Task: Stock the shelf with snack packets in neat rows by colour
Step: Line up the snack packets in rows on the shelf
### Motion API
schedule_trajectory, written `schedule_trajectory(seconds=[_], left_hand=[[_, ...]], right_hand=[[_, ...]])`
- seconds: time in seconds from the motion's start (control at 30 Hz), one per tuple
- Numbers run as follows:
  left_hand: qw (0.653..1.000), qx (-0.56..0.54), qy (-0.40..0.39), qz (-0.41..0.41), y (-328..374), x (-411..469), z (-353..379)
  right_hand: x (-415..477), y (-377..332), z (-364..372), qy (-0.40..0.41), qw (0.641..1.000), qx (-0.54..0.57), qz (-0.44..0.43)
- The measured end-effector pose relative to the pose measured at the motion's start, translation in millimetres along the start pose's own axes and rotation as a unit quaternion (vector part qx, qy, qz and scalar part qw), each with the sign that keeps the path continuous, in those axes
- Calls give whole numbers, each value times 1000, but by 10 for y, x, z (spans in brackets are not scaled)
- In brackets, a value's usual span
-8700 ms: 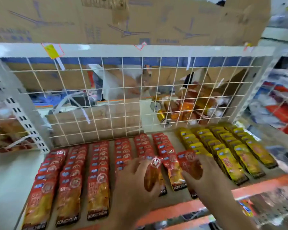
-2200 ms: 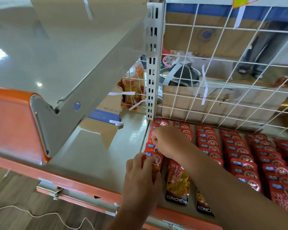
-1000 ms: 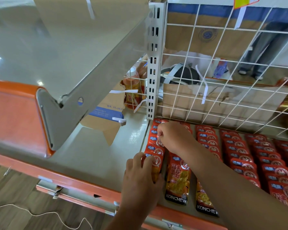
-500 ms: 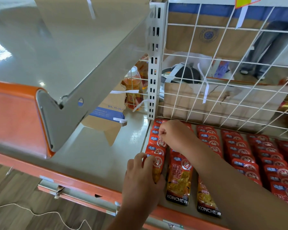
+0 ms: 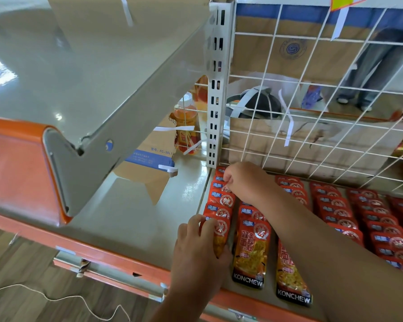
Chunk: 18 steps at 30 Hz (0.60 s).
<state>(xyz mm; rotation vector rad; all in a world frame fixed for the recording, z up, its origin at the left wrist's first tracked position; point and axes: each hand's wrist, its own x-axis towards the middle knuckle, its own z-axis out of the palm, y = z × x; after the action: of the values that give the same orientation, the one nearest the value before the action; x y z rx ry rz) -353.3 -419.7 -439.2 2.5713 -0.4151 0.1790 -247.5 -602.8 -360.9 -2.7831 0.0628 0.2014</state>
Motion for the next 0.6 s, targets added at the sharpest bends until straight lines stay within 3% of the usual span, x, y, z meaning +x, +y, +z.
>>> schedule_trajectory(seconds=[0.6], left_hand=[[1000, -18, -16, -2, 15, -7, -23]], right_hand=[[4, 2, -5, -5, 1000, -11, 3]])
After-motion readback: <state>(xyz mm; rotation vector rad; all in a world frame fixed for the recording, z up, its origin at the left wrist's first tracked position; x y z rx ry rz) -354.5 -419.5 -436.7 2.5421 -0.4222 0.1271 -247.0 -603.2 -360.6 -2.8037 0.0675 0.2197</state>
